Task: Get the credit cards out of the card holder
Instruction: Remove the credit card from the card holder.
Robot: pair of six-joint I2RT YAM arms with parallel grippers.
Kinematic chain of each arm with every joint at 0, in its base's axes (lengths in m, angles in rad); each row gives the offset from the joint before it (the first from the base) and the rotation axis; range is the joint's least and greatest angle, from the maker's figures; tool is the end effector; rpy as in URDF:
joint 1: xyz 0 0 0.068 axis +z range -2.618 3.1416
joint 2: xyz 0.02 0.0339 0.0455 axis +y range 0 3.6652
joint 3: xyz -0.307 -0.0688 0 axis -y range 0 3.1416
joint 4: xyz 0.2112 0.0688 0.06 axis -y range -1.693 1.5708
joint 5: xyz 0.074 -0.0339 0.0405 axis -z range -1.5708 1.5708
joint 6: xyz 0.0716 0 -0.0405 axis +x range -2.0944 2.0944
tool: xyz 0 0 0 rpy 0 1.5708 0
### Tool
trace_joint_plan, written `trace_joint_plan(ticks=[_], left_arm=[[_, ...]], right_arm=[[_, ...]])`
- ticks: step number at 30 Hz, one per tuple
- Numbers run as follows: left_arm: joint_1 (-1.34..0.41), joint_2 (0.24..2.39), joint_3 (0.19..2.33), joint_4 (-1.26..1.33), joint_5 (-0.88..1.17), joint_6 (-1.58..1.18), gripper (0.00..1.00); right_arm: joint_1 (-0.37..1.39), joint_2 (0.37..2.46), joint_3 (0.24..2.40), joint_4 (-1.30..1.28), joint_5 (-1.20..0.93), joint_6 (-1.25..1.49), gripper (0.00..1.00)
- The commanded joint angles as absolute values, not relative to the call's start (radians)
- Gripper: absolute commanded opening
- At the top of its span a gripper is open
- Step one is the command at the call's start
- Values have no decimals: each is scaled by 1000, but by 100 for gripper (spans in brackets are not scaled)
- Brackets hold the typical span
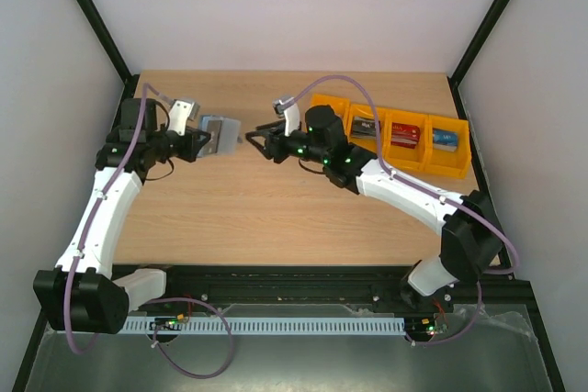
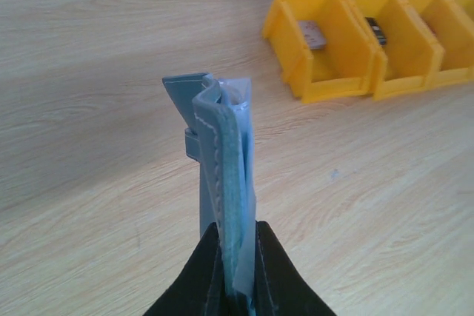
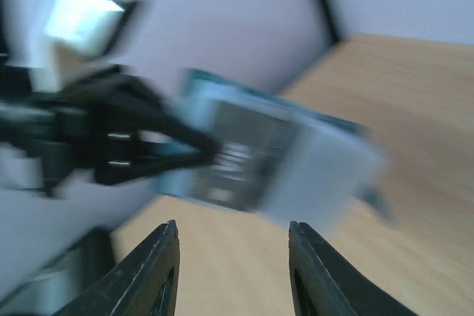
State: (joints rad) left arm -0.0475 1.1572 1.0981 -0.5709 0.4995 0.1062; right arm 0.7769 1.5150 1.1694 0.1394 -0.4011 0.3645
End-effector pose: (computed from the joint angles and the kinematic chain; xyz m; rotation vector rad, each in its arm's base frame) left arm 0.2197 -0.0448 0.3614 0.4410 2.1124 -0.5137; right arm 0.2363 0.2715 0.3763 -0.6933 1.7880 1.1541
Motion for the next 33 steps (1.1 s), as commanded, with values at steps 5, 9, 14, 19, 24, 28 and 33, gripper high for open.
trace_joint_plan(ticks=[5, 9, 14, 19, 24, 28, 33], left_arm=[[-15, 1138, 1160, -653, 1086, 174, 2], [-1, 1136, 1185, -727, 1218, 250, 2], [11, 1140, 1197, -769, 1303, 303, 2], [20, 1140, 1203, -793, 1328, 333, 2], [21, 1139, 1215, -832, 1344, 380, 2], [21, 1140, 1215, -844, 1350, 395, 2], [21, 1143, 1215, -860, 1362, 415, 2]], right_arm=[[784, 1597, 1134, 638, -910, 590, 28], [768, 1582, 1096, 667, -897, 595, 21], [756, 1552, 1040, 674, -919, 587, 19], [753, 1542, 1004, 669, -914, 575, 19], [753, 1548, 1000, 645, -905, 563, 19], [753, 1548, 1010, 639, -894, 557, 19], [758, 1549, 1023, 626, -866, 540, 17]])
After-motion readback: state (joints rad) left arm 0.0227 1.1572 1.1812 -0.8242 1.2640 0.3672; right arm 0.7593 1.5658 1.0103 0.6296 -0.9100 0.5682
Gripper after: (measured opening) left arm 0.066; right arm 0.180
